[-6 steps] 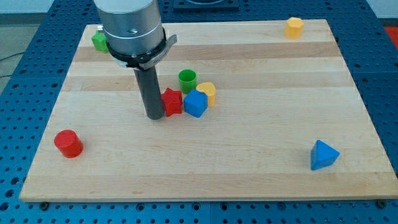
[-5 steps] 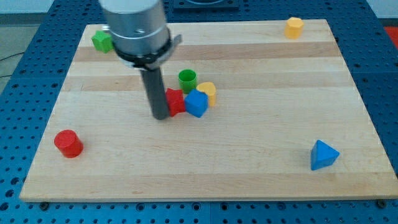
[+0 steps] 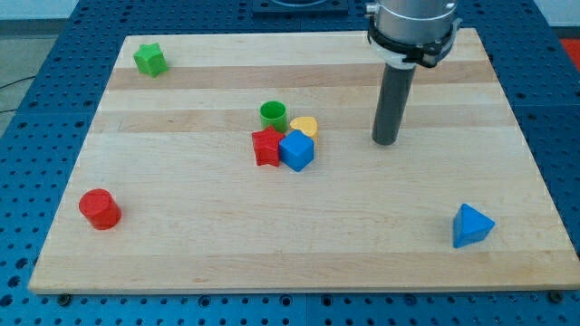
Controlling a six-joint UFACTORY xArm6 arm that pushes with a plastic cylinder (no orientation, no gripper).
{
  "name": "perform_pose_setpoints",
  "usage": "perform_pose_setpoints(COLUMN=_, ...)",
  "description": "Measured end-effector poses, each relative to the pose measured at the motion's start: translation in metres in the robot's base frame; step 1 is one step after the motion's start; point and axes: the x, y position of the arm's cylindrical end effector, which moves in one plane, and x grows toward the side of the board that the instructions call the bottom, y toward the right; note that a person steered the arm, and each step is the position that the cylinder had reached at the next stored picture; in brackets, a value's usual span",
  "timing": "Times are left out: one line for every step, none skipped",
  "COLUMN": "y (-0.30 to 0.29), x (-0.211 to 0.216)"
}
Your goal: Push the yellow hexagon to the top center of the board
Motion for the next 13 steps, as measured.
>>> perform_pose_setpoints(y=0.113, x=0.000)
perform_pose_setpoints(y=0.164, x=-0.027)
perform_pose_setpoints(y=0.167, x=-0.077)
perform_pose_setpoints(y=0.157, x=-0.152)
perform_pose_setpoints(y=0.124, x=-0.191)
perform_pose_setpoints(y=0.099, x=-0.191)
perform_pose_setpoints(y=0.096, x=-0.190)
perform_pose_setpoints(y=0.119, x=-0.199)
perform_pose_setpoints(y=0.074, x=-0.209)
perform_pose_setpoints(y=0.007, x=-0.206)
perform_pose_setpoints(y=-0.052, x=-0.206)
perform_pose_setpoints(y=-0.018, x=-0.211)
perform_pose_setpoints(y=-0.031, x=-0.226)
